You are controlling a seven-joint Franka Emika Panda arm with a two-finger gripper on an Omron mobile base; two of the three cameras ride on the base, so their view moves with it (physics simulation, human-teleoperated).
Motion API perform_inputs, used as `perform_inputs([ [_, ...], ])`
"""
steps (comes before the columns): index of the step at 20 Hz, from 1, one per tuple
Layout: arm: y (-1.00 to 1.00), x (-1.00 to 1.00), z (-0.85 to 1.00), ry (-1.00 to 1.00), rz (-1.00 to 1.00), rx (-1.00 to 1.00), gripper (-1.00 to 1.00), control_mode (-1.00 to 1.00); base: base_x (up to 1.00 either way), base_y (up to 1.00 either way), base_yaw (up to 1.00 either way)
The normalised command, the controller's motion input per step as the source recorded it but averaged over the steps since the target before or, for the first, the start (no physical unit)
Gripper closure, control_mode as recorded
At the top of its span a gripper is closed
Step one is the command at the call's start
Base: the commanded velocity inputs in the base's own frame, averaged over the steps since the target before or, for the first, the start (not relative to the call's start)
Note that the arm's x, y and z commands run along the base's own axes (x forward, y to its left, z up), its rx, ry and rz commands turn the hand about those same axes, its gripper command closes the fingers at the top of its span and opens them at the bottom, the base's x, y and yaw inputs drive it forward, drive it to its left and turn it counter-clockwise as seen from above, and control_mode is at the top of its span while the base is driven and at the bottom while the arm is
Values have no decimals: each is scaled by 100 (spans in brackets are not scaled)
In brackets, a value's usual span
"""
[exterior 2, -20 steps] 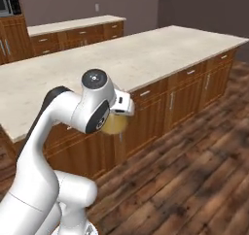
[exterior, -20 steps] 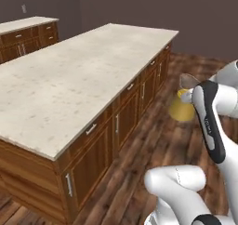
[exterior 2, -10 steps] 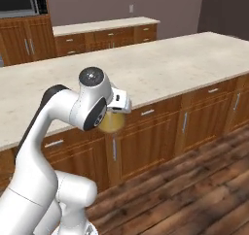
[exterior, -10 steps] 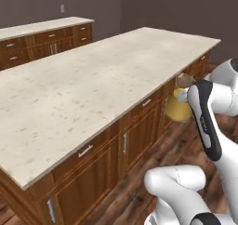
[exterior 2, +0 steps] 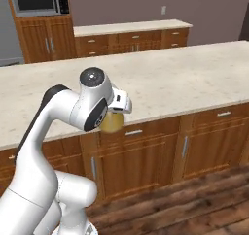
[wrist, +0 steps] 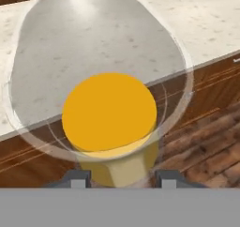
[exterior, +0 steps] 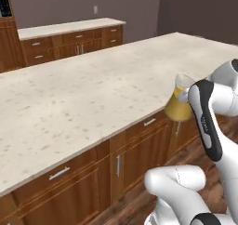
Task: Place the pitcher and cup on the dining counter for serving.
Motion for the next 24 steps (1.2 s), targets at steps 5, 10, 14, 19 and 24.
perform_inputs([
  [5,0,0,0,0,0,0,100,100,100,-84,42],
  [10,0,0,0,0,0,0,100,100,100,-85,43],
  [14,-34,75,-12,1,20,4,100,-100,25,-21,10],
  [19,-7,100,-24,8,14,3,100,-100,0,0,0],
  [24,10,100,-20,7,1,0,100,-100,0,0,0],
])
